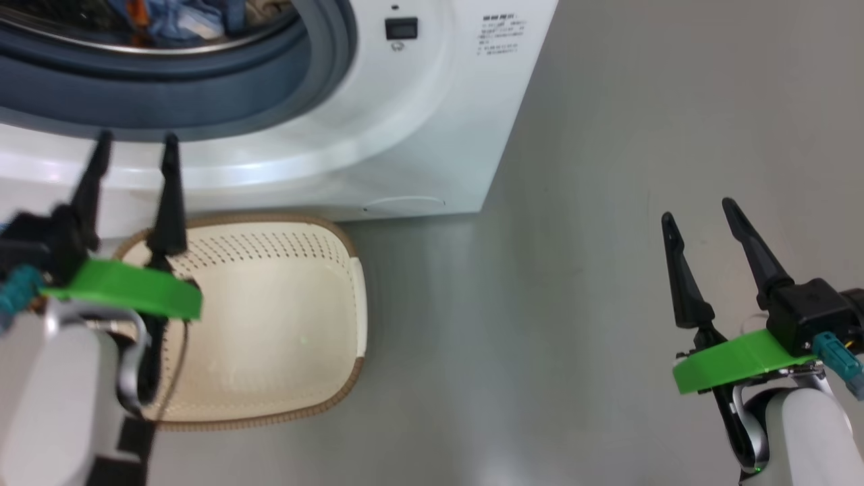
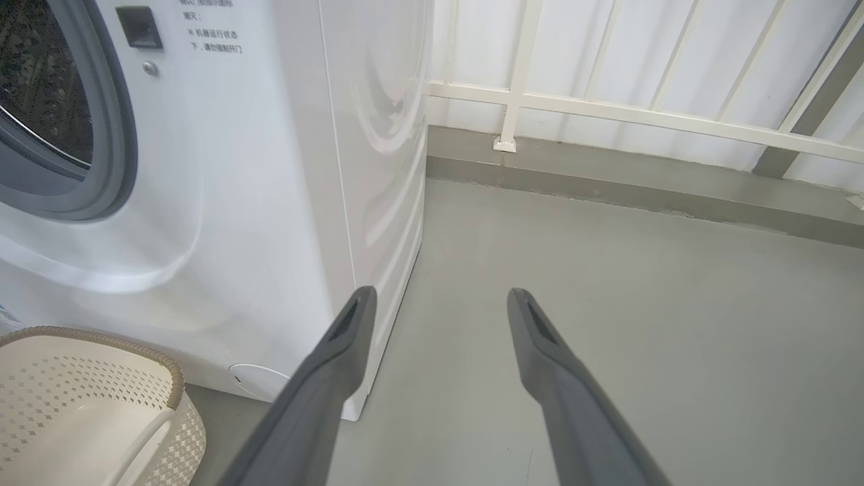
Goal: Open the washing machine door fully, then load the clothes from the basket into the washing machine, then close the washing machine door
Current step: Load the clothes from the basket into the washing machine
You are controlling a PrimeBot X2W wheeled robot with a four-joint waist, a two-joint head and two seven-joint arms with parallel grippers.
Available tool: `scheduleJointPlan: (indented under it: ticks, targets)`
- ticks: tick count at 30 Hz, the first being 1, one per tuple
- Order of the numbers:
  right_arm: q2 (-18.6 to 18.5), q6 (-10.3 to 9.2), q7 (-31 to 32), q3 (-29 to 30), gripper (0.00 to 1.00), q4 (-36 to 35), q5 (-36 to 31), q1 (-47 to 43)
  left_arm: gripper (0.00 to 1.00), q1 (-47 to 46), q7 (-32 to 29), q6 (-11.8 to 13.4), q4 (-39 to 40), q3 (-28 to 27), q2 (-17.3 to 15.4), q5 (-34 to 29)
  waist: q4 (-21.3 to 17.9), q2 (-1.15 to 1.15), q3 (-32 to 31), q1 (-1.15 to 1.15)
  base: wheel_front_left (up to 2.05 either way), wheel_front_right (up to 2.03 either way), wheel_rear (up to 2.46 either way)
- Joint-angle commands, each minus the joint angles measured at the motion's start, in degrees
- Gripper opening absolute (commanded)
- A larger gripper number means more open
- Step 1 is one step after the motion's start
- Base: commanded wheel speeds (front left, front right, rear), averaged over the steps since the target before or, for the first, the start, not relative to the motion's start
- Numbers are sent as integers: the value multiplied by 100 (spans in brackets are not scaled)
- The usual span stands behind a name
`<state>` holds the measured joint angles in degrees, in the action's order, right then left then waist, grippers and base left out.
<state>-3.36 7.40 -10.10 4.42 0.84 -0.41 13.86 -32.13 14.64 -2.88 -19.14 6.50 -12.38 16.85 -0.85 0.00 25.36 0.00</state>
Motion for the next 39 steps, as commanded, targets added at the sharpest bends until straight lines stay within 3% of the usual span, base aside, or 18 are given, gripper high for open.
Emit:
scheduleJointPlan:
  ticks: [1,13,39]
  targets:
    - [-43,9,31,-137,100,-184,10,-174,100,287,36,78,329,-217,-98,91,114,0,-321,0,0,0,0]
    - [-57,9,114,-192,100,-211,93,-611,100,1653,36,275,921,-237,348,39,168,0,-1190,0,0,0,0]
    - [38,9,72,-266,100,-137,240,-1325,100,3139,36,169,1360,-405,839,-247,154,0,-2278,0,0,0,0]
